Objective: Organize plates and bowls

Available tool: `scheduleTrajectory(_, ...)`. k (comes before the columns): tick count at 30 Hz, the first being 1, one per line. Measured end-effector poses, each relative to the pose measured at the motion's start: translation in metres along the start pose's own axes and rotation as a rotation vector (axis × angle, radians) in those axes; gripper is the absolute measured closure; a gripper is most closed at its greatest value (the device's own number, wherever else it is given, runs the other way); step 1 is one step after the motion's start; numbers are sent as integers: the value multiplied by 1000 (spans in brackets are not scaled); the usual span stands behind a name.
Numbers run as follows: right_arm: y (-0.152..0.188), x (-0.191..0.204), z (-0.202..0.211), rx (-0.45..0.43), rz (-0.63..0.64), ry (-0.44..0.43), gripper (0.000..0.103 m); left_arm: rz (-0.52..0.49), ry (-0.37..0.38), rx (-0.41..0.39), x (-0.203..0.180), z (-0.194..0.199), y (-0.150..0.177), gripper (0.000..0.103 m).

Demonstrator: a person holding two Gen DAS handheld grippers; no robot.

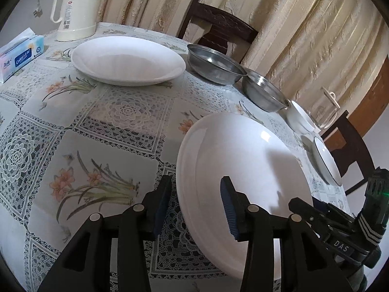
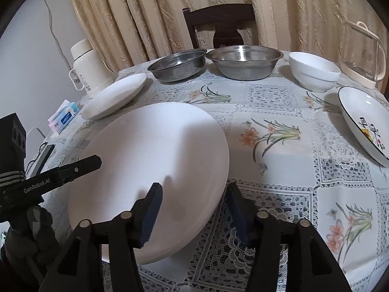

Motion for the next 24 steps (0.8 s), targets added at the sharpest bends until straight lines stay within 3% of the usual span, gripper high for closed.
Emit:
scheduleTrajectory(6, -1, -1, 1, -7, -4, 4, 40, -12, 10, 0, -4, 1, 0, 51)
scheduleTrajectory(24, -2, 0, 3, -14, -17, 0, 38, -2, 22, 0, -4, 1, -1, 50)
Point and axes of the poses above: each gripper's, at about its wrist camera, not at the fingertips, and z roughly against the way its jaws point, x to its left, y to its underside, the point moved 10 cm from there along -z, roughly the way its jaws point, and after that the axes turned 7 degrees about -y, right-handed, at the moved point
